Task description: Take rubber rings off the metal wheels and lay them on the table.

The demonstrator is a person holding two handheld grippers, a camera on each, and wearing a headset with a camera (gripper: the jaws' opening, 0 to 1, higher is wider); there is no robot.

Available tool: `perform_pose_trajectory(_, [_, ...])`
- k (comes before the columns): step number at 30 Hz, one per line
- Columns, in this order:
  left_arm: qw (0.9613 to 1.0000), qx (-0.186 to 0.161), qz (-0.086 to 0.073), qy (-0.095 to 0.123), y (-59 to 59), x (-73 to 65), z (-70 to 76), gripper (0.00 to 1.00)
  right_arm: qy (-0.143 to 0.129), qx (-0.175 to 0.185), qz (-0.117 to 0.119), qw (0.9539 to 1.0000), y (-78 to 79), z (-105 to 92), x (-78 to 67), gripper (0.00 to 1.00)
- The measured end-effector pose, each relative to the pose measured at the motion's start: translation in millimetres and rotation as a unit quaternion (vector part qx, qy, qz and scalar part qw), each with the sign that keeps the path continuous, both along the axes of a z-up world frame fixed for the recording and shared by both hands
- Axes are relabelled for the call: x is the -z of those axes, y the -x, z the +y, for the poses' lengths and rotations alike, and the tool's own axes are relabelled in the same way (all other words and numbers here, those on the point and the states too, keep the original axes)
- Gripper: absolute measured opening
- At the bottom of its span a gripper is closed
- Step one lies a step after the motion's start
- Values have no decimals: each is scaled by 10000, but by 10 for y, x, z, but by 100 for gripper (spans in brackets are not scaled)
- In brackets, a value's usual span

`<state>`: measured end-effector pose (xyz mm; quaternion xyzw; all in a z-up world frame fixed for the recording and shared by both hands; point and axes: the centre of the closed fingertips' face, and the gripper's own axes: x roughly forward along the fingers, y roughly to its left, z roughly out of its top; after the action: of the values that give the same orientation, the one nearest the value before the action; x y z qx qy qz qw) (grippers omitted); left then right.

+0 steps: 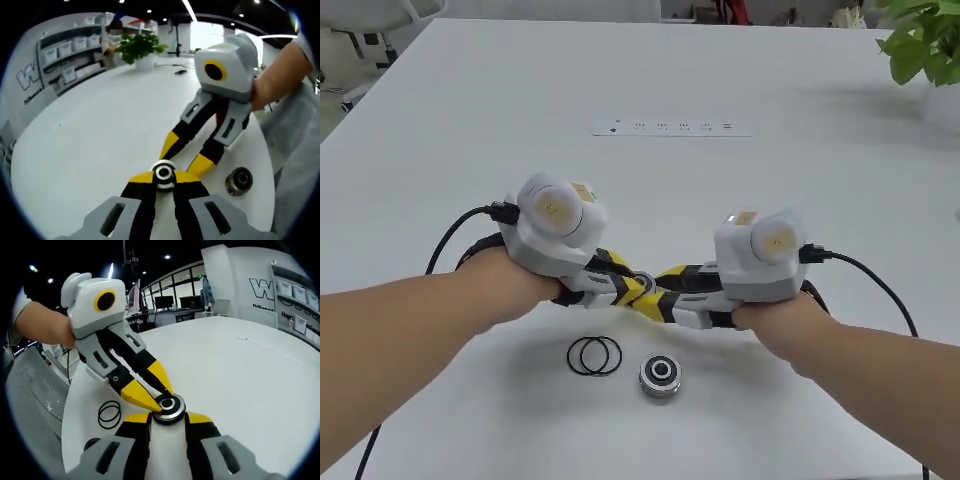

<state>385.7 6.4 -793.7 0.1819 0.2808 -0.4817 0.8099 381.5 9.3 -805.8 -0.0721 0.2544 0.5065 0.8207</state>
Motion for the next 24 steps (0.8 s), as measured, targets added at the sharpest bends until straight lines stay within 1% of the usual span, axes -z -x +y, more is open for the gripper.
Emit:
perform_pose_trajectory(12, [10000, -22, -2, 8, 1, 2, 1, 12, 80, -48, -17, 10000, 18, -30, 6, 20])
perform_pose_trajectory(19, [10000, -78, 45, 34, 1, 5, 2, 12, 87, -54, -14, 9999, 40, -77, 6, 14])
perform_pose_trajectory(24, [9999, -101, 46, 33, 6, 3, -1, 12, 89, -19, 25, 10000, 43, -79, 10, 12])
